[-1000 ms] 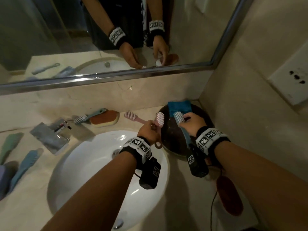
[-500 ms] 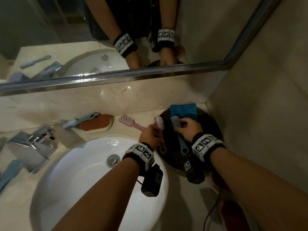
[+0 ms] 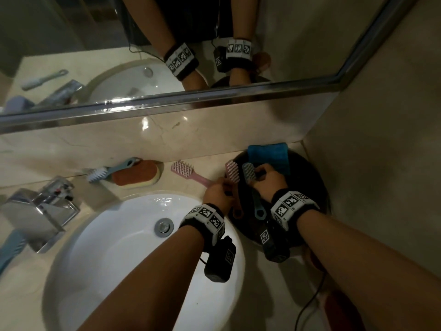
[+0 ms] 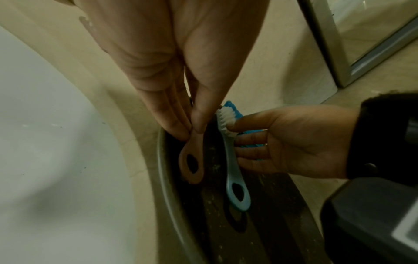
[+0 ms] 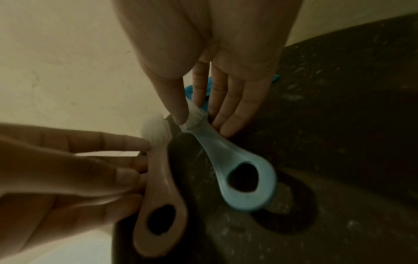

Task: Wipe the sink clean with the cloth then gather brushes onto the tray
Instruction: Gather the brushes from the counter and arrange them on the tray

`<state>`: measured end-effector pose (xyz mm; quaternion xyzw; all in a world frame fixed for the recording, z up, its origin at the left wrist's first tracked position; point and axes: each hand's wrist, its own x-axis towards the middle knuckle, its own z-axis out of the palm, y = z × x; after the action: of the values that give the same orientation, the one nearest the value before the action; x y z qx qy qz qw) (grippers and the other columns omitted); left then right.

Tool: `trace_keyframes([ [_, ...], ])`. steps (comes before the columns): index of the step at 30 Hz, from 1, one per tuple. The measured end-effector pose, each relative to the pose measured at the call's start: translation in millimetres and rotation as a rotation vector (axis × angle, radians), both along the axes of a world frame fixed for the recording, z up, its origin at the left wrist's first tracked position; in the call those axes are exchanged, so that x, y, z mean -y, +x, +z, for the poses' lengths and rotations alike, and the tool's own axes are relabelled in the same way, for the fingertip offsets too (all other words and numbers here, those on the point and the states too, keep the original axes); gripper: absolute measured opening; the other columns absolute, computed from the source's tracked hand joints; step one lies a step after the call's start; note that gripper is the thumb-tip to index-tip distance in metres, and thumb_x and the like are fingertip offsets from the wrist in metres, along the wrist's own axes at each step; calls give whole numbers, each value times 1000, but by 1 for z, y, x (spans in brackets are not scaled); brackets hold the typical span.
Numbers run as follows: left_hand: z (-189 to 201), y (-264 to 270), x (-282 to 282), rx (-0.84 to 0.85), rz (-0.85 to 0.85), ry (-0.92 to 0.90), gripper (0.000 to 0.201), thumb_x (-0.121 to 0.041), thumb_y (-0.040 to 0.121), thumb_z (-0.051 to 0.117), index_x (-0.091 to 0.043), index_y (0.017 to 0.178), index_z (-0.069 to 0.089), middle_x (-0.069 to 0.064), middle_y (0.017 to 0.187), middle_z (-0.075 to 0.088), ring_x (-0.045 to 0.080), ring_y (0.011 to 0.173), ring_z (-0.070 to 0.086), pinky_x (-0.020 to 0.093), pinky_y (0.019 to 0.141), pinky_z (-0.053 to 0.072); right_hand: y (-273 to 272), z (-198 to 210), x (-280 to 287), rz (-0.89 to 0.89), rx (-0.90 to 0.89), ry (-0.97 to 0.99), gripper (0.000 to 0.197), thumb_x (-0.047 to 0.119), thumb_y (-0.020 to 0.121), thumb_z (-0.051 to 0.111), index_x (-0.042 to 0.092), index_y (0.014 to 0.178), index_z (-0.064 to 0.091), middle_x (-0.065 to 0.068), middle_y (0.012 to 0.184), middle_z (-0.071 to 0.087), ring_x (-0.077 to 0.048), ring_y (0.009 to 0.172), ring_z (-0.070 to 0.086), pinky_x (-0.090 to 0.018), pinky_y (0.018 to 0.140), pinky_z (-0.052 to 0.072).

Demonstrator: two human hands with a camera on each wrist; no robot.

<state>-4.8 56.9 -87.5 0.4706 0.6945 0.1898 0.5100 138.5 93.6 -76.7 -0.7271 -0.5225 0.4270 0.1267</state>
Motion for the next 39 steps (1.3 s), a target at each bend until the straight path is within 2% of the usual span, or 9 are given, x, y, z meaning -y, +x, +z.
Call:
trace_keyframes([
  [6, 6, 0, -1, -54, -84, -10, 45, 2, 83, 57, -10, 126, 50, 12, 112, 66, 28, 100, 64, 28, 80, 52, -5, -2, 2, 14, -15, 13, 37, 14, 85, 64, 11, 120, 51, -15, 111, 63, -29, 103, 60, -35, 88, 49],
  [11, 13, 0, 0, -125, -113, 1, 44, -2, 87, 56, -10, 130, 51, 11, 119, 64, 25, 108, 61, 17, 76, 42, -5, -2, 1, 35, -18, 9, 37, 11, 87, 61, 13, 123, 53, -14, 116, 63, -28, 107, 60, -36, 91, 51],
  [16, 21, -2, 1, -202, -168, 29, 43, -8, 87, 57, -11, 129, 52, 11, 122, 63, 25, 111, 59, 16, 77, 39, -2, 4, 8, 92, 4, 22, 34, 12, 87, 60, 12, 121, 57, -13, 121, 62, -27, 111, 58, -36, 93, 50],
  [20, 35, -6, 6, -257, -192, 69, 46, -9, 87, 56, -11, 133, 47, 12, 126, 59, 27, 115, 56, 24, 87, 41, 6, 18, 12, 133, 54, 68, 41, 14, 87, 61, 10, 127, 54, -13, 126, 59, -26, 118, 55, -27, 95, 42],
  [23, 47, -13, 11, -310, -248, 102, 54, -13, 88, 56, -12, 139, 38, 14, 135, 49, 28, 122, 49, 30, 98, 40, 9, 31, 17, 145, 123, 86, 44, 18, 86, 62, 12, 129, 51, -13, 129, 56, -26, 118, 53, -26, 96, 39],
  [26, 60, -25, 21, -446, -324, 115, 60, -23, 88, 57, -18, 143, 33, 6, 143, 41, 27, 129, 43, 41, 105, 39, 5, 46, 26, 229, 196, 97, 49, 25, 86, 63, 16, 132, 46, -12, 133, 47, -27, 119, 50, -27, 98, 38],
  [31, 77, -56, 38, -631, -382, 111, 66, -34, 88, 58, -22, 145, 26, 3, 152, 27, 25, 140, 27, 50, 111, 29, -10, 78, 42, 394, 323, 122, 61, 32, 86, 62, 21, 140, 36, -12, 140, 36, -30, 123, 46, -34, 104, 41],
  [35, 85, -82, 46, -656, -365, 112, 69, -35, 88, 59, -21, 146, 25, 5, 155, 23, 28, 141, 26, 52, 111, 29, -24, 97, 58, 433, 385, 134, 63, 34, 86, 61, 21, 141, 33, -12, 140, 35, -31, 124, 45, -40, 106, 40],
  [39, 93, -94, 76, -669, -306, 128, 67, -34, 87, 60, -21, 144, 28, 7, 151, 29, 31, 136, 34, 51, 107, 35, -37, 107, 82, 488, 425, 167, 63, 34, 83, 65, 20, 138, 36, -15, 134, 37, -36, 120, 47, -45, 102, 42],
])
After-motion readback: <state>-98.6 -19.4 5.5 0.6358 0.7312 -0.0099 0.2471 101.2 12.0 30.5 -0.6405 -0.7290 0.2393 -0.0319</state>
